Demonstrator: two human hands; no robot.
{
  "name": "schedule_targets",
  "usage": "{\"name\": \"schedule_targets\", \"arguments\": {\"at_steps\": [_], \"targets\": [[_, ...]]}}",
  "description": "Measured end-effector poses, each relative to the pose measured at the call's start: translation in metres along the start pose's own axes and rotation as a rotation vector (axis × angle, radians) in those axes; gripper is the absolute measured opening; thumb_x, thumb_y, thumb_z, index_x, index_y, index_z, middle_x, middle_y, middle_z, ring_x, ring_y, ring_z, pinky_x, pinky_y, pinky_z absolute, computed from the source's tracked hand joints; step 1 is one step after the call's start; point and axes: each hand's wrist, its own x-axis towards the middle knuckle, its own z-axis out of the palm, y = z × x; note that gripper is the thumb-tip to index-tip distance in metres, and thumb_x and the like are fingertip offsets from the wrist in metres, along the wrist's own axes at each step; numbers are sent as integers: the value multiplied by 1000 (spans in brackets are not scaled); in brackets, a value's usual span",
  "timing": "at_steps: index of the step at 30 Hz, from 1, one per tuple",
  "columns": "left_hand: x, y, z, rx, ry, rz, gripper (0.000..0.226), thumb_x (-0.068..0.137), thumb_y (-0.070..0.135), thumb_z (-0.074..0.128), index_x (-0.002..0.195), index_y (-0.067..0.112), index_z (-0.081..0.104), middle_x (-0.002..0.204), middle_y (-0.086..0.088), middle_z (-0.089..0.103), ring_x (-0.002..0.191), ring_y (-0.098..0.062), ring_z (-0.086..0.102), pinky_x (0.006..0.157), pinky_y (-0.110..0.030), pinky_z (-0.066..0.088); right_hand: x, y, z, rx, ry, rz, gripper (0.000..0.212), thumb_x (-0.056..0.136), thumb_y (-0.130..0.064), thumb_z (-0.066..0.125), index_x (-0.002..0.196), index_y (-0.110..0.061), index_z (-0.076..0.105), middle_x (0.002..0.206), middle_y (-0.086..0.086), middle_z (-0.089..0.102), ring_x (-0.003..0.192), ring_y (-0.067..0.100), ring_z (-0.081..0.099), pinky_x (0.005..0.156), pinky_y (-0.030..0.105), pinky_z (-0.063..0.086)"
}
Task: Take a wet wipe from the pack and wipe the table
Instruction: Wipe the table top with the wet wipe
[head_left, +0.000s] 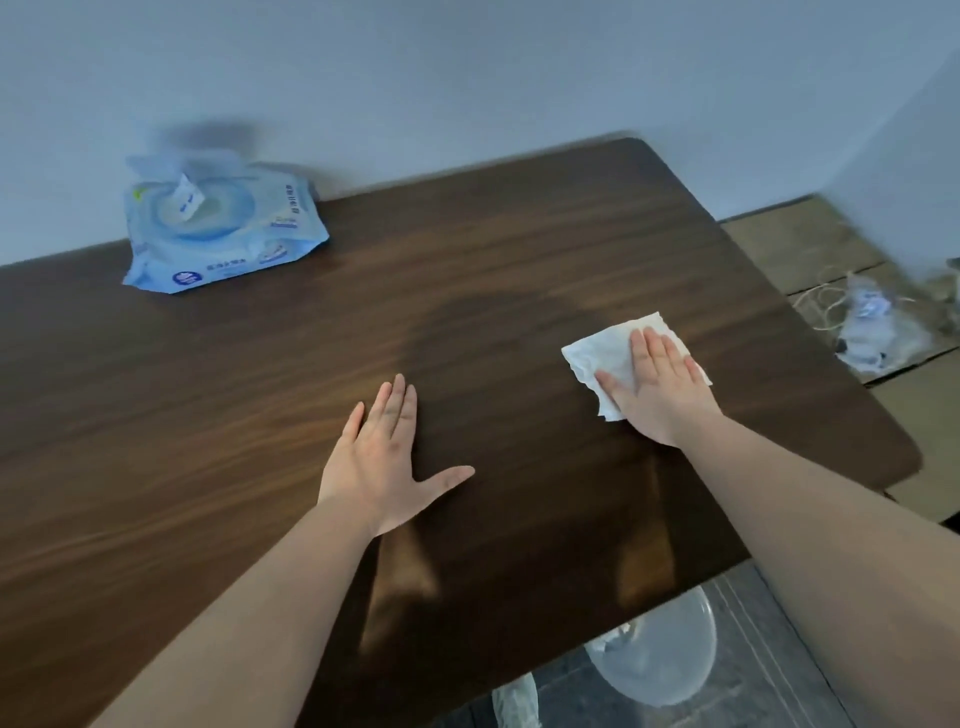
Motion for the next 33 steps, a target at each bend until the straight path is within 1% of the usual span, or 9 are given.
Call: {"name": "schedule_targets", "arguments": {"at_steps": [4, 8, 11, 18, 23, 26, 29, 31, 33], "targets": [[24, 40, 3, 66, -53, 25, 119, 61, 93, 14, 145, 15, -20, 155, -1, -25, 142, -15, -22, 117, -40, -9, 7, 58, -8, 9, -5, 74, 84, 89, -69, 14, 150, -16, -9, 161, 1, -10, 147, 17, -11, 119, 39, -4], [30, 41, 7, 105, -83, 18, 117, 56, 97, 4, 134, 17, -31, 148, -1, -34, 140, -18, -27, 115, -42, -12, 22, 98, -21, 21, -40, 83, 84, 89, -69, 16, 151, -17, -9, 160, 0, -12, 146, 16, -12, 118, 38, -5], [32, 40, 6, 105, -94, 29, 118, 50, 97, -3, 133, 18, -32, 146, -1, -35, 140, -19, -27, 115, -42, -13, 30, 110, -24, 20, -36, 79, 84, 88, -70, 16, 151, -19, -10, 160, -1, -12, 146, 16, -13, 118, 39, -6], [31, 42, 4, 90, -102, 27, 117, 47, 96, -4, 132, 19, -32, 142, 0, -36, 139, -18, -28, 114, -42, -14, 33, 110, -21, -15, -37, 71, 84, 88, -70, 12, 150, -18, -12, 160, 1, -13, 146, 16, -14, 119, 40, -6], [33, 39, 2, 68, -126, 33, 125, 48, 96, 0, 140, 17, -27, 142, 2, -37, 140, -18, -26, 114, -41, -12, 21, 82, -16, -67, -68, 18, 83, 89, -68, 10, 149, -15, -15, 160, 4, -16, 146, 19, -16, 119, 41, -7], [27, 32, -2, 30, -121, 36, 123, 58, 95, 11, 146, 15, -18, 151, 0, -29, 143, -17, -21, 116, -38, -8, 7, 47, -9, -87, -84, -61, 82, 90, -67, 10, 148, -15, -17, 159, 5, -17, 146, 19, -17, 119, 41, -8], [2, 9, 0, -1, -91, -6, 120, 64, 90, 20, 147, 13, -17, 155, -2, -24, 143, -16, -19, 116, -36, -7, -9, -1, 0, -91, -98, -148, 83, 89, -67, 9, 148, -15, -17, 159, 5, -19, 145, 20, -19, 118, 40, -10], [-25, -17, 6, -31, -68, -58, 121, 63, 91, 19, 147, 12, -16, 153, -1, -25, 143, -16, -19, 116, -35, -7, -20, -37, 7, -109, -104, -213, 83, 89, -68, 9, 148, -15, -18, 159, 5, -19, 145, 20, -20, 118, 41, -10], [-58, -53, 12, -50, -39, -119, 123, 59, 94, 11, 147, 11, -16, 149, 0, -28, 143, -15, -19, 116, -35, -6, -33, -78, 16, -134, -118, -288, 83, 90, -67, 8, 148, -15, -19, 158, 5, -20, 145, 20, -21, 118, 42, -10]]}}
